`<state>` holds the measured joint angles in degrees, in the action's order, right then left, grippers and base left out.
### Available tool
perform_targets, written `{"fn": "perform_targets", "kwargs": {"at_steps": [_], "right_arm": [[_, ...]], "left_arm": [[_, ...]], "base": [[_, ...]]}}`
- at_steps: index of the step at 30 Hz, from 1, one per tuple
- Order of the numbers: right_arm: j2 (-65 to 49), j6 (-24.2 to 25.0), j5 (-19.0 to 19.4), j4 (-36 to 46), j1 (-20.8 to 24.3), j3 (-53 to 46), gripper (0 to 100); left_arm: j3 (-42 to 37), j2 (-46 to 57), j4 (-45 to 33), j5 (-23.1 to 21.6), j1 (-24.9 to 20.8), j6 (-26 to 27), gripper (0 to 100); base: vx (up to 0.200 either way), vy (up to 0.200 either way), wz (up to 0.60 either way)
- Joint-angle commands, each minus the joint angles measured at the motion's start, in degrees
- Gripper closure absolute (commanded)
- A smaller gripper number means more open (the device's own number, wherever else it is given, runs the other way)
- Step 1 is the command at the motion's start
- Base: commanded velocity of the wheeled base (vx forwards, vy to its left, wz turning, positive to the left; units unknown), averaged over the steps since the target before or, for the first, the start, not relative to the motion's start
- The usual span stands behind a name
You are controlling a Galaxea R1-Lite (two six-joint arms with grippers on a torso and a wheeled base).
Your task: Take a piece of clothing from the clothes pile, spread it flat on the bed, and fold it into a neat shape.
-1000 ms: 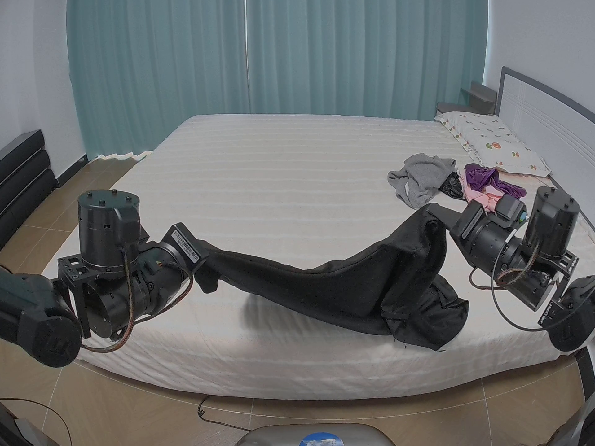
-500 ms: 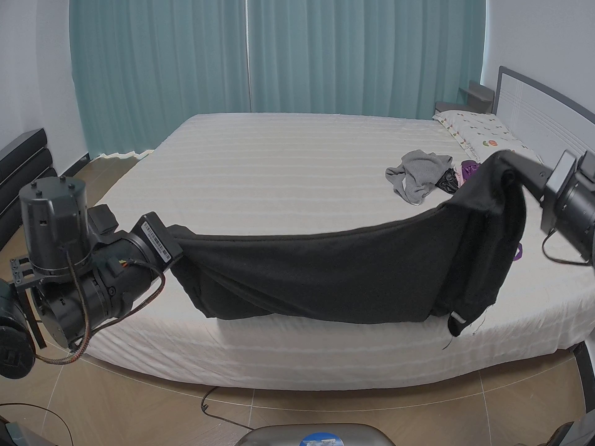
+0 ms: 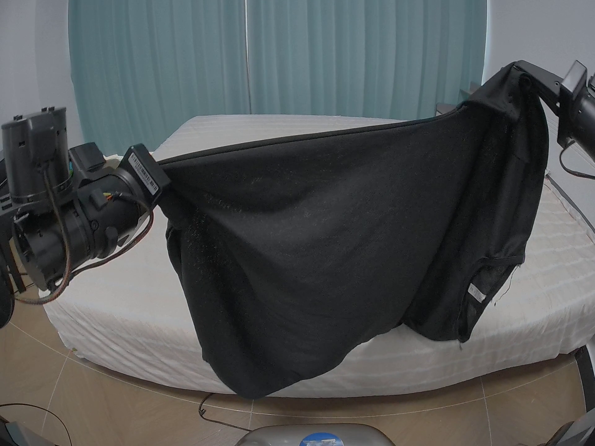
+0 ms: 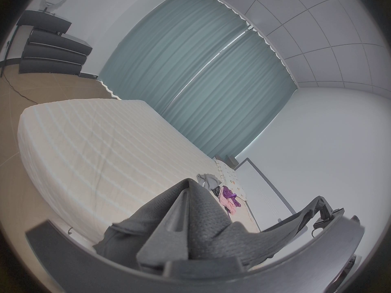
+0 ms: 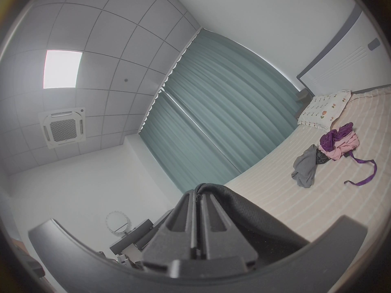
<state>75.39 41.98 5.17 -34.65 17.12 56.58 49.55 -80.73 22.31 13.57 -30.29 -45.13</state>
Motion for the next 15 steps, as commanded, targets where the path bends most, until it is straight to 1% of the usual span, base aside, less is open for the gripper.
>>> {"fn": "perform_targets", "kwargs": {"at_steps": [1, 5, 9, 12, 13, 14, 15], "right_arm": [[14.0, -0.7, 0.3, 0.1, -1.9, 7.8, 100], [20.8, -0.8, -0.2, -1.7, -2.0, 11.8, 100], [26.6, -1.6, -0.8, -4.9, -2.0, 14.8, 100], [28.8, -2.4, -0.9, -5.1, -2.0, 16.1, 100], [30.8, -3.1, -1.0, -5.2, -2.0, 17.3, 100], [31.2, -3.3, -1.0, -5.2, -2.0, 17.5, 100], [33.2, -4.2, -1.7, -5.3, -2.0, 17.9, 100]], "left_arm": [[5.6, -10.7, 0.7, -1.1, 3.6, 0.0, 100], [9.8, -16.2, 1.6, -1.2, 5.6, 0.0, 100], [13.4, -22.0, 1.7, -1.1, 6.3, 0.0, 100], [15.5, -24.9, 1.7, -1.2, 6.9, -0.1, 100], [17.8, -27.6, 1.7, -1.3, 7.5, -0.3, 100], [18.4, -28.2, 1.7, -1.3, 7.7, -0.4, 100], [19.8, -30.6, 1.7, -1.3, 8.0, -0.3, 100]], "base": [[0.200, 0.000, 0.00], [0.200, 0.000, 0.00], [0.200, 0.000, 0.00], [0.200, 0.000, 0.00], [0.200, 0.000, 0.00], [0.200, 0.000, 0.00], [0.200, 0.000, 0.00]]}}
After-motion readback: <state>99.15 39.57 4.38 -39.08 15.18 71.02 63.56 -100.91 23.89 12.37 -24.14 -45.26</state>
